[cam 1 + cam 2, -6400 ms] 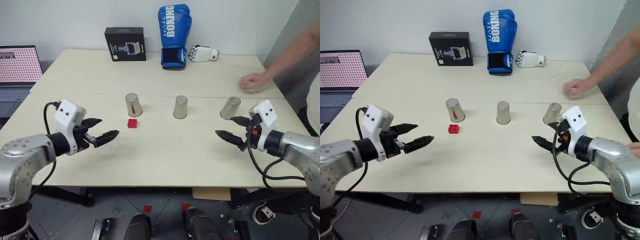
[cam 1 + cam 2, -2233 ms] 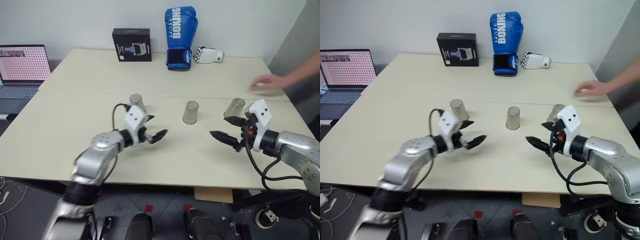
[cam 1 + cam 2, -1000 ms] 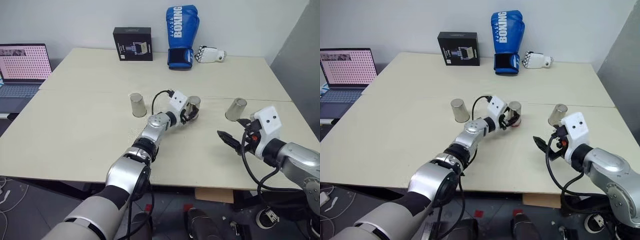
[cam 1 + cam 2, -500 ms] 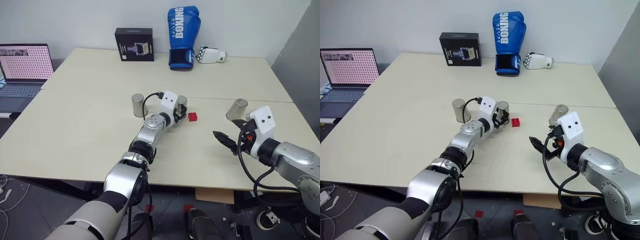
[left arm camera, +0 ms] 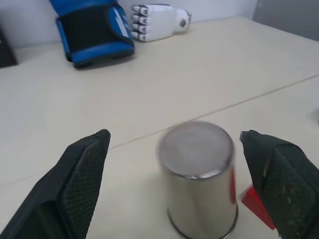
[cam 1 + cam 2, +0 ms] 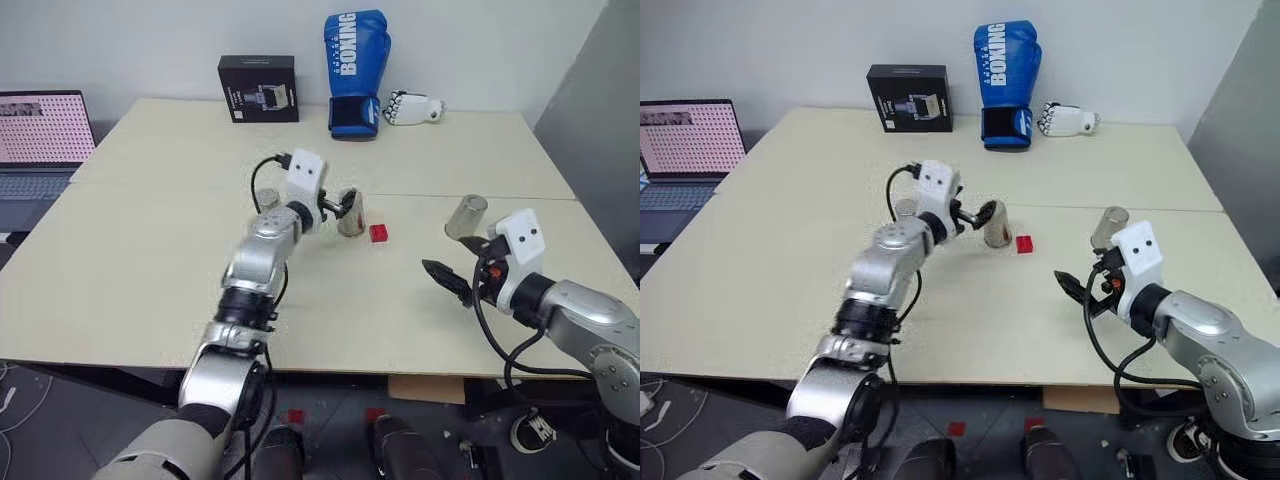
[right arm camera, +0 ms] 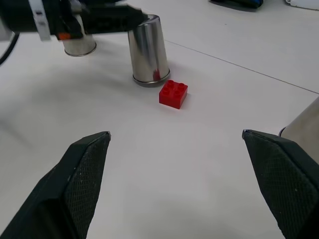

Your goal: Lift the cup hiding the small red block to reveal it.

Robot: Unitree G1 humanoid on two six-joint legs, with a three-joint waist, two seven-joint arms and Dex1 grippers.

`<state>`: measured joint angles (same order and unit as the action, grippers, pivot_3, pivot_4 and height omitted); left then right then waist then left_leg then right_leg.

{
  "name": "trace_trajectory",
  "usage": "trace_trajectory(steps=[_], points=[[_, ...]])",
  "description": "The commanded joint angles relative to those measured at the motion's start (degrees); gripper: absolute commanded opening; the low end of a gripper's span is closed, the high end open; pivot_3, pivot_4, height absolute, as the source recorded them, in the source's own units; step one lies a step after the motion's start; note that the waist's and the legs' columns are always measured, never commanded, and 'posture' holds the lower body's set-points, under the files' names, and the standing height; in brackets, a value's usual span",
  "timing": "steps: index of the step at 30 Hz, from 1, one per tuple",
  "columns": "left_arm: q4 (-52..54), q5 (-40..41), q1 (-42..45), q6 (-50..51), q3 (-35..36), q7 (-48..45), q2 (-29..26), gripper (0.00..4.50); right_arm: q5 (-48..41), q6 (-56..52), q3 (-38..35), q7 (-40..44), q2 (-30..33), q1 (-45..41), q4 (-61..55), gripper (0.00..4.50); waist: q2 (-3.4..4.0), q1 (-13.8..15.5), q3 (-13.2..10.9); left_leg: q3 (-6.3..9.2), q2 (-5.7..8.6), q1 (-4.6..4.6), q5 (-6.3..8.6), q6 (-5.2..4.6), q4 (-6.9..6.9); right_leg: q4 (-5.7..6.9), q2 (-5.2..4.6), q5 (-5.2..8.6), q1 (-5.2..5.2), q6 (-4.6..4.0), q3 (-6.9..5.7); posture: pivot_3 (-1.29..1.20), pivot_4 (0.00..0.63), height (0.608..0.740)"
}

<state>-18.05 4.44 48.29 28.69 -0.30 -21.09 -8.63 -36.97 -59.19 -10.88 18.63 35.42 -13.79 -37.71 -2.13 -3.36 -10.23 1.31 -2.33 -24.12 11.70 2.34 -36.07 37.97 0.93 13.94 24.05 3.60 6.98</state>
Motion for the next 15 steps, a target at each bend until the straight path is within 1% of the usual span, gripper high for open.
trace_trajectory(steps=[1,3,5,8,10,12,15], points=[[25.2,7.65,-4.52,22.74,-0.51,-7.97,-9.57,4.44,0.6,2.34,0.91,1.05,-0.18,-1.1,0.37,4.5,0.0,-0.21,0.0,0.0,-0.01,0.0,0.0,0.0,0.0,0.01,0.01,0.0,0.01,0.0,-0.01,0.0,0.15,0.74],[33.46,12.97,-6.74,31.44,0.38,-13.13,-16.27,4.44,0.76,2.92,1.53,1.6,-0.11,-1.35,1.22,4.5,0.03,-0.86,-0.02,-0.01,-0.06,0.03,0.0,0.0,0.01,0.04,0.03,0.01,0.03,-0.02,0.0,0.0,0.15,0.74],[39.3,17.52,-9.24,36.8,1.14,-17.83,-23.03,4.44,0.87,3.41,1.81,2.1,-0.01,-1.42,1.74,4.5,0.03,-1.24,-0.02,0.01,-0.09,0.07,0.0,0.0,-0.01,0.07,0.04,0.02,0.0,-0.04,-0.06,0.0,0.15,0.74],[44.75,22.64,-15.81,37.88,2.78,-26.93,-35.06,4.44,0.73,3.77,1.77,2.82,0.12,-1.46,2.31,4.5,0.03,-1.41,-0.02,0.0,-0.09,0.14,0.0,0.0,-0.02,0.05,0.02,0.05,-0.03,-0.08,-0.05,0.0,0.15,0.74],[45.22,23.23,-19.62,35.77,4.01,-30.61,-41.22,4.44,0.63,3.88,1.65,3.35,0.52,-1.18,2.45,4.5,0.03,-1.45,-0.02,-0.03,-0.1,0.17,0.0,0.0,-0.01,0.05,0.02,0.12,-0.04,-0.21,-0.04,0.0,0.15,0.74],[44.64,23.87,-21.27,33.64,5.2,-32.44,-44.37,4.44,0.64,4.05,1.41,3.97,1.05,-0.65,2.52,4.5,0.02,-1.37,-0.03,-0.02,-0.13,0.16,0.0,0.0,-0.01,0.05,0.02,0.24,-0.02,-0.42,-0.07,0.0,0.15,0.74],[42.12,22.89,-20.36,30.46,5.36,-30.68,-44.48,4.44,0.59,4.2,1.22,4.37,1.43,-0.37,2.65,4.5,0.02,-0.97,-0.03,0.0,-0.12,0.15,0.0,0.0,-0.03,0.01,-0.01,0.26,-0.03,-0.45,-0.11,0.0,0.15,0.74]])
